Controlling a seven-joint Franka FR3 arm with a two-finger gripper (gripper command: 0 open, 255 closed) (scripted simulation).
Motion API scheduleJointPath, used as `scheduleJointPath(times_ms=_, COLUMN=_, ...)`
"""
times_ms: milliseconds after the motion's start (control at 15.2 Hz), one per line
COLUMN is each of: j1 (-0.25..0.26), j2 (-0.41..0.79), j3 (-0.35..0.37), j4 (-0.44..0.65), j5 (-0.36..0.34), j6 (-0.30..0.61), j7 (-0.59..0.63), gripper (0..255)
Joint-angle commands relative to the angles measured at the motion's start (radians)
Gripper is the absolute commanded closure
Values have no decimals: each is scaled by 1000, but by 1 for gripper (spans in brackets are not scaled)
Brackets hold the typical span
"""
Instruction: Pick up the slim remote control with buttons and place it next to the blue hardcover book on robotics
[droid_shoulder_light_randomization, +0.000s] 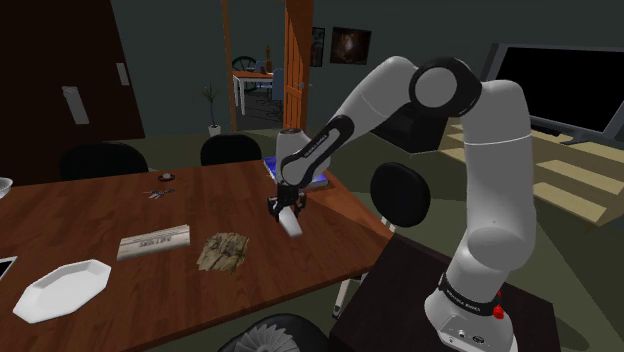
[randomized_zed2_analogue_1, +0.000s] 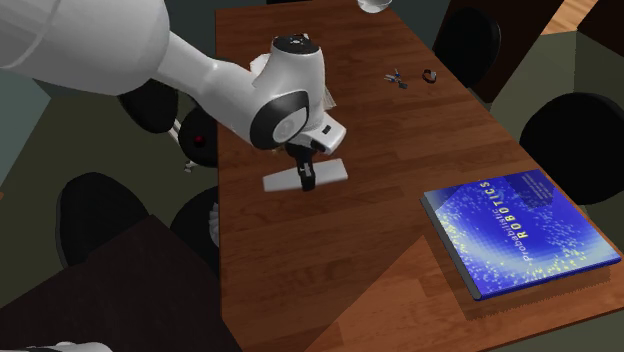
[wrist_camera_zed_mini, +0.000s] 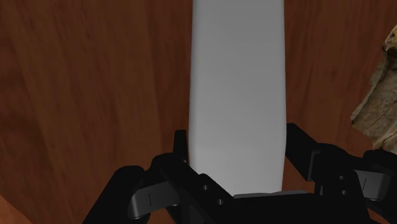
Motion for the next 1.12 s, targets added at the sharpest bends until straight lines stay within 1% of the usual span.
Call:
scheduleJointPath(times_ms=0, j1=-2, j2=-21, j3=3, j4=-2, j5=5, j6=-19, j7=-2, gripper=255)
scheduleJointPath(times_ms=132, j1=-3, j2=-33, j3=5, j4=-2, j5=7, j6=-30, j7=-4, gripper=255)
scheduleJointPath(times_ms=396, j1=-56, j2=32, j3=-15, j4=107, j5=13, j6=-74, j7=-85, gripper=255)
scheduleJointPath(times_ms=726, j1=-116, j2=129, j3=-35, j4=272, j5=19, j6=-143, j7=-176, gripper=255)
scheduleJointPath(times_ms=1056, j1=-170, j2=246, j3=-50, j4=478, j5=25, j6=-230, j7=-258, gripper=255)
